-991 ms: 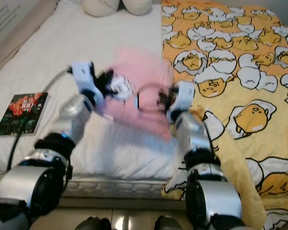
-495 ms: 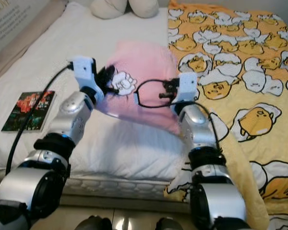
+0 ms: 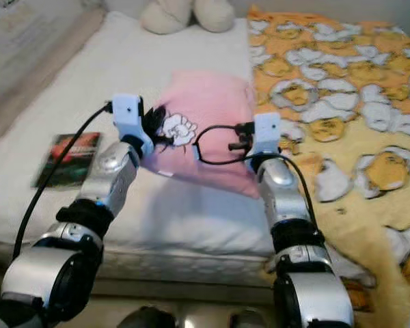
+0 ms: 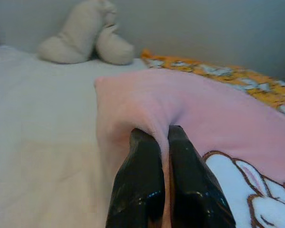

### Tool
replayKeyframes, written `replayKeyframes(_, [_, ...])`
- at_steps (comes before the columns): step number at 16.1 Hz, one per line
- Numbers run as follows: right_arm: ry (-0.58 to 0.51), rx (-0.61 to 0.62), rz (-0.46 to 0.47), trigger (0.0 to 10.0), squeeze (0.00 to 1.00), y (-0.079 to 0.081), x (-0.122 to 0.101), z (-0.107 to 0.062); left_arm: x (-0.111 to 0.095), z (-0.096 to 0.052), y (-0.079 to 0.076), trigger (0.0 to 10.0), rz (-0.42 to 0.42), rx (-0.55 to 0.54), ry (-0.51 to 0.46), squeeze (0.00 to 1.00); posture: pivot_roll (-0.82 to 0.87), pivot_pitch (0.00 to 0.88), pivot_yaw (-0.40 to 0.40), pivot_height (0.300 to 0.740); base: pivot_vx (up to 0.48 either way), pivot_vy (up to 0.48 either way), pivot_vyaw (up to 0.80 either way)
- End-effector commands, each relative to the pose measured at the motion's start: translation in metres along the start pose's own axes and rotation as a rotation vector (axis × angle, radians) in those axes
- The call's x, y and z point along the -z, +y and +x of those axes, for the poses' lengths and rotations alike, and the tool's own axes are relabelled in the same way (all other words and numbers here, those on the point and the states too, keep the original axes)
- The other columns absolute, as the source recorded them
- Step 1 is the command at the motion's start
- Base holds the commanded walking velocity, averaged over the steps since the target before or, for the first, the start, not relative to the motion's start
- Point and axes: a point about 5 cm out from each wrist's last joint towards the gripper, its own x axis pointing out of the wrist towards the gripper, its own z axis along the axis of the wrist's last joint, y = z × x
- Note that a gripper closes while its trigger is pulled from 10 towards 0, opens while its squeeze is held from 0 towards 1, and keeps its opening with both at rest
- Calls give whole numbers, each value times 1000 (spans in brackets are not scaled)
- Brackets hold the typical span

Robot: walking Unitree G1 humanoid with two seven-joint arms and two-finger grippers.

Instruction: Clean up the room

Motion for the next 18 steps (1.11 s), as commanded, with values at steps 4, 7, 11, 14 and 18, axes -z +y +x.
replayKeyframes(4, [-8, 44, -29, 10000, 0, -12, -5, -2, -13, 1, 4, 10000, 16, -42, -72, 0, -166, 0, 58, 740, 0, 480, 517])
replayKeyframes(7, [-8, 30, -48, 10000, 0, -9, -6, 0, -16, 2, 2, 10000, 19, -40, -81, 0, -163, 0, 56, 740, 0, 480, 496])
replayKeyframes(11, [-16, 13, -81, 10000, 0, -7, -8, 1, -18, 3, -2, 10000, 19, -41, -98, 0, -163, 0, 53, 740, 0, 480, 470])
replayKeyframes(14, [-32, 19, -96, 10000, 0, -6, -10, 0, -17, 4, -4, 10000, 41, -67, -90, 0, -164, 0, 52, 740, 0, 160, 150])
replayKeyframes(18, [-39, 27, -90, 10000, 0, -6, -10, -1, -18, 2, -6, 10000, 47, -69, -118, 0, -171, 0, 57, 740, 100, 0, 0])
